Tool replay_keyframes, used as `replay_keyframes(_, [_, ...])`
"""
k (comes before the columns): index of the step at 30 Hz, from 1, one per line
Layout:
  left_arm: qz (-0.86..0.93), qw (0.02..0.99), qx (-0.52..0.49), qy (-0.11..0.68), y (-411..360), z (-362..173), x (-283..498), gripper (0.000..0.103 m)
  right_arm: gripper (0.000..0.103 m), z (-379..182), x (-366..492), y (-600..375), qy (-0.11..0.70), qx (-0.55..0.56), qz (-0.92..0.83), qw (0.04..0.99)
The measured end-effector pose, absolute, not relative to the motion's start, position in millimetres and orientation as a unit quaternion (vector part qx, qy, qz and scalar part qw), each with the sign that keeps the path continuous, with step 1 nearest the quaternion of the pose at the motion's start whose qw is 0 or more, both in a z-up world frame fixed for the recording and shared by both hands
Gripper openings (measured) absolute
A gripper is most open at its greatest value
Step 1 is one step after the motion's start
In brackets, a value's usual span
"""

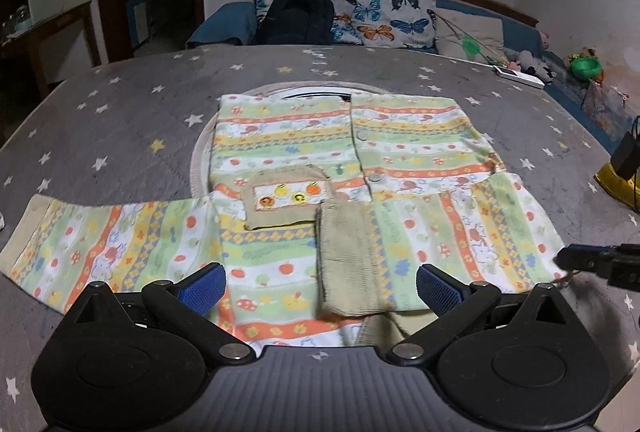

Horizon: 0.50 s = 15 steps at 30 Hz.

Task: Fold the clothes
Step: 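Withdraw the right tool from the folded sleeve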

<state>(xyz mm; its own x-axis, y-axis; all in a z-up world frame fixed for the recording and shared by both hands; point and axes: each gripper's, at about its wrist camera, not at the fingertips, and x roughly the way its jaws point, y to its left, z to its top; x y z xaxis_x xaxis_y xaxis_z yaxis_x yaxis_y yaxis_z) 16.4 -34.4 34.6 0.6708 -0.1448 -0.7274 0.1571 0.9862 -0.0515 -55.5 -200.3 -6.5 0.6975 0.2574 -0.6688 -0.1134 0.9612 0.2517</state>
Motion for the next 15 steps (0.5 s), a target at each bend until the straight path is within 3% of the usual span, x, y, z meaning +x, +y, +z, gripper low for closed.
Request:
replay_keyframes(11, [-0.107,0.922,0.016,0.371,-54.8,37.7,23.3,0.102,0.018,11.4,-43.2,-197.6,0.334,0.079,0.113,0.932])
replay_keyframes(15, [-0.129,0.921,0.016,0.367,-62.9,33.9,28.0,0.095,0.018,4.2,-20.8,-191.0,0.342,0.087,0.122,0.928])
